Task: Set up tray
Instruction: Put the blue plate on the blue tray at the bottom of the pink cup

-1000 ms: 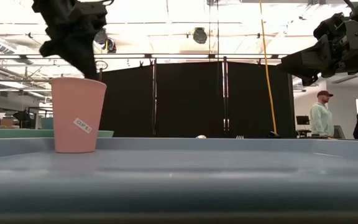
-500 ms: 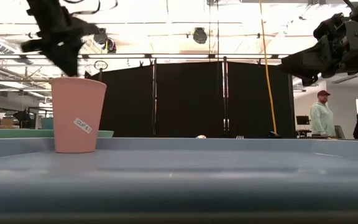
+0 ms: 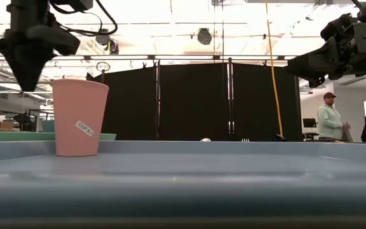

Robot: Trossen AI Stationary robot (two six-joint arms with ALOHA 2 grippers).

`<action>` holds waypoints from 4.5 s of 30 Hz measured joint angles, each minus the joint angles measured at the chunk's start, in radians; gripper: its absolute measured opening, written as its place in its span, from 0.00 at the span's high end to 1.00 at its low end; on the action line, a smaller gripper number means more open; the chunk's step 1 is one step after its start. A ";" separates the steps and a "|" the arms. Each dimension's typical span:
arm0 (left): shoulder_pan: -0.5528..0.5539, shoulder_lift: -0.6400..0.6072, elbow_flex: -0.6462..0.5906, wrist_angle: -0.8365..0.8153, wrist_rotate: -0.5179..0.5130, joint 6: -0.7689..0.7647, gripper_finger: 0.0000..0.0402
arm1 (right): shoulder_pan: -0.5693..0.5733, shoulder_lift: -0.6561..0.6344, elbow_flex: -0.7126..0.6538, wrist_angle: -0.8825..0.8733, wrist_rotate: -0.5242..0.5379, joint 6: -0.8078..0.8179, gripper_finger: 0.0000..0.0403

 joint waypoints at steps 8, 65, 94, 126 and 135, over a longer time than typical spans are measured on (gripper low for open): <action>-0.113 0.093 -0.024 -0.004 0.008 -0.168 0.78 | 0.000 0.000 0.000 0.000 0.000 0.000 0.62; -0.145 0.179 -0.315 0.320 -0.032 -1.069 0.78 | 0.000 0.000 0.000 0.066 -0.005 0.028 0.62; -0.149 0.062 -0.315 0.326 -0.615 -1.015 0.99 | 0.000 0.000 0.000 0.068 -0.005 0.046 0.62; -0.162 0.172 0.223 0.823 -0.256 0.036 0.99 | 0.000 0.000 0.000 0.068 -0.001 0.045 0.62; -0.203 0.388 0.225 0.970 -0.014 -0.057 0.99 | 0.000 0.000 0.000 0.077 -0.001 0.049 0.62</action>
